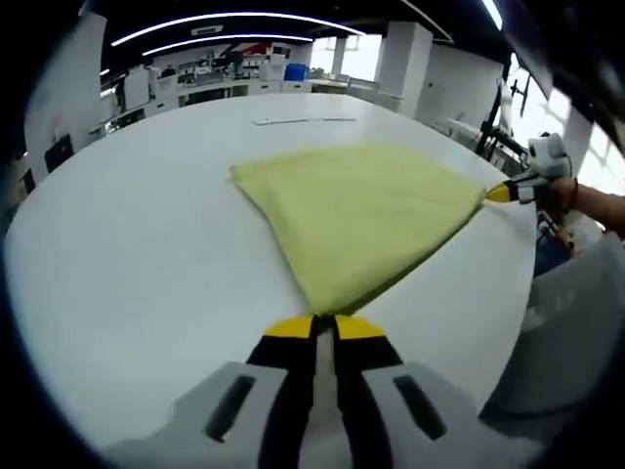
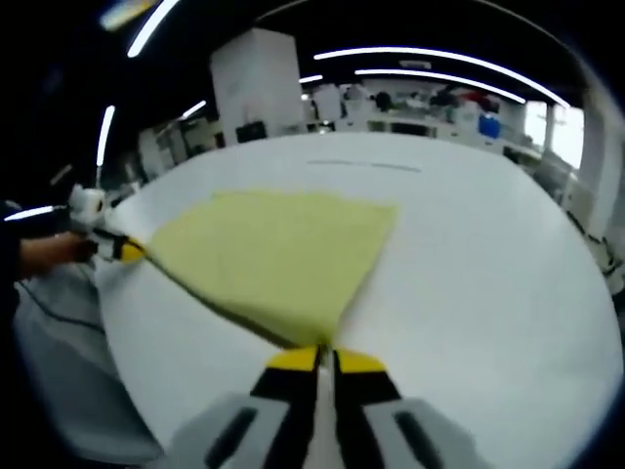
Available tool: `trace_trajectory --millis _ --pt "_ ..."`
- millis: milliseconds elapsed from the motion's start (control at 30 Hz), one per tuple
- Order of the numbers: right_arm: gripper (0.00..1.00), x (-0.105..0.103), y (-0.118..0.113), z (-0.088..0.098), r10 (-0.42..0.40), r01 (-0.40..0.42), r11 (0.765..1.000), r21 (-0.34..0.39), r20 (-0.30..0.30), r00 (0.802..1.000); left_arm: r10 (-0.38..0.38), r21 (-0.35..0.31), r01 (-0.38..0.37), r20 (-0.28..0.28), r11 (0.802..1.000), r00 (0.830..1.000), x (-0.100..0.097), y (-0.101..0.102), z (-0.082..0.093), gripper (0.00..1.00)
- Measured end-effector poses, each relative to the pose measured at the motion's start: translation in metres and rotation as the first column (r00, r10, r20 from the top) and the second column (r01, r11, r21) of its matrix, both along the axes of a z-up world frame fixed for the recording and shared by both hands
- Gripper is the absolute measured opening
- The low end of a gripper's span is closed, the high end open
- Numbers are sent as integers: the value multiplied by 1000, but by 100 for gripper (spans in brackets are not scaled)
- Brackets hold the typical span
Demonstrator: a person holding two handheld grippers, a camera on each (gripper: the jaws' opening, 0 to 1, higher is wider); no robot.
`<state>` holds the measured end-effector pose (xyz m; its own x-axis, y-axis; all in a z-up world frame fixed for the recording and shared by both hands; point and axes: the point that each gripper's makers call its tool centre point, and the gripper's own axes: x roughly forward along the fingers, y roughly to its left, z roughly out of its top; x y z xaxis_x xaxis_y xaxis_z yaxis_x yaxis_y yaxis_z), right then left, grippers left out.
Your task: Fold the garment on the visible template until the final outline fits inside the template.
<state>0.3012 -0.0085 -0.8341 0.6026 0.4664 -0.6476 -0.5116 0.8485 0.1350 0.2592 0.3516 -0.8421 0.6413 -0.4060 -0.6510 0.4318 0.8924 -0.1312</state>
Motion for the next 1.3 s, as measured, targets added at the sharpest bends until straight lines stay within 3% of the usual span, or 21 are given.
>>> trace_trajectory --millis 300,433,633,833,1067,1300 --pt "52 -4 7 19 4 -4 1000 25 2 1000 3 -40 -2 40 999 999 -1 -8 14 44" --pt "66 -2 14 38 21 -23 999 34 42 999 24 -89 -20 50 996 998 -1 -15 31 48" --pt "83 -3 24 63 18 -24 996 87 67 998 63 -133 -52 79 990 995 -5 -16 50 65" --pt "90 -13 34 81 53 -60 994 87 84 995 78 -154 -65 82 986 994 -13 -13 60 80" --pt "99 -23 37 101 38 -51 990 129 99 994 94 -135 -76 130 988 987 -17 -9 79 96" --pt "99 -32 36 114 83 -92 993 68 128 988 85 -106 -71 132 992 988 -21 -6 83 99"
